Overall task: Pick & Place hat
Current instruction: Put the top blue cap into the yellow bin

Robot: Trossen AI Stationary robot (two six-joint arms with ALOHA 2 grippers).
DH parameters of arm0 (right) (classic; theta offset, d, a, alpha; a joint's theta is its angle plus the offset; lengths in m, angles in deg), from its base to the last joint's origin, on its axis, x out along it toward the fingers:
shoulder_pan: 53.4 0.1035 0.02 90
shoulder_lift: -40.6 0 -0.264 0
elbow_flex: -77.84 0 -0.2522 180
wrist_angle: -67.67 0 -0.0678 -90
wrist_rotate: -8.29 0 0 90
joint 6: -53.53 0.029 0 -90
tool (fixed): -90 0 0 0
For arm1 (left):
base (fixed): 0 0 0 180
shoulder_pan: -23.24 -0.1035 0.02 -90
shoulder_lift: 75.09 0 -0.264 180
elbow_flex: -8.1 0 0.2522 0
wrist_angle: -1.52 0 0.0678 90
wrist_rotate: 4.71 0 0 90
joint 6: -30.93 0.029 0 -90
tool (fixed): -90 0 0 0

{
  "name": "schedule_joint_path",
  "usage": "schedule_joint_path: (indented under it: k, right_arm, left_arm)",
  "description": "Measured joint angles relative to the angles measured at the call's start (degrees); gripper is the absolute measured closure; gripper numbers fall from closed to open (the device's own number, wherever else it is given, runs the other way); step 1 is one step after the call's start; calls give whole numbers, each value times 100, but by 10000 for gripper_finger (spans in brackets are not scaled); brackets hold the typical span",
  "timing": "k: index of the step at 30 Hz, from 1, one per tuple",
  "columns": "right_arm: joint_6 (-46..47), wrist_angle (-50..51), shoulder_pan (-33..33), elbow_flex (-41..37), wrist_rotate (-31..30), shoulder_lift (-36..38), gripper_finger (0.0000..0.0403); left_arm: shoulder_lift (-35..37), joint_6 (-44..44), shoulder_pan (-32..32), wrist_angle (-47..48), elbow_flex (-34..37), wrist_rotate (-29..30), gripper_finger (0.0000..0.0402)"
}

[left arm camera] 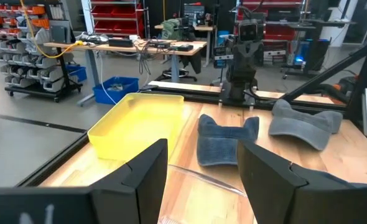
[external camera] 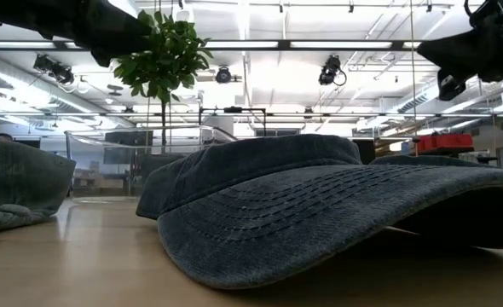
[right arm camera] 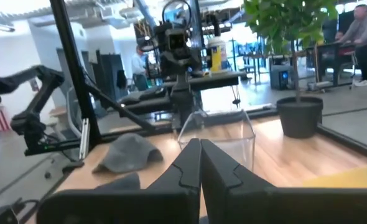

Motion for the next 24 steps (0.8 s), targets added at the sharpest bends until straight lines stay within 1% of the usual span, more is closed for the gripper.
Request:
schedule_joint_path:
  k: [3, 5, 7, 10, 12, 13, 16, 19, 22, 24]
  right_arm:
    - [-1, -4, 0, -2, -1, 2, 394]
    - [-158, 0, 0, 0, -70, 2, 394]
    - [-425, -70, 0, -2, -378, 2, 394]
    - [-565, -443, -4, -2, -1073, 0, 394]
    - [-567, -784, -7, 0, -1248, 0, 395]
    - [-577, -949, -5, 1, -1205, -5, 397]
    - [-839, -1238, -4, 189, -833, -94, 400]
    - [-1171, -1326, -4, 658, -559, -381, 400]
    - [-1596, -1116, -4, 1332, -542, -943, 401]
    - [-1805, -570, -4, 1880, -540, -1430, 401]
  left_arm:
    - [0, 1, 0, 20, 0, -1, 205]
    - [0, 3, 0, 93, 0, -1, 205]
    - [0, 37, -2, 139, 0, 1, 205]
    - [0, 144, -2, 138, 0, 1, 205]
    - [0, 149, -2, 140, 0, 1, 205]
    - [0, 149, -2, 138, 0, 1, 205]
    - [0, 154, -2, 142, 0, 1, 205]
    - [0, 150, -2, 113, 0, 1, 205]
    - [0, 158, -19, -177, 0, 5, 205]
    - [-11, 181, -101, -631, 0, 45, 205]
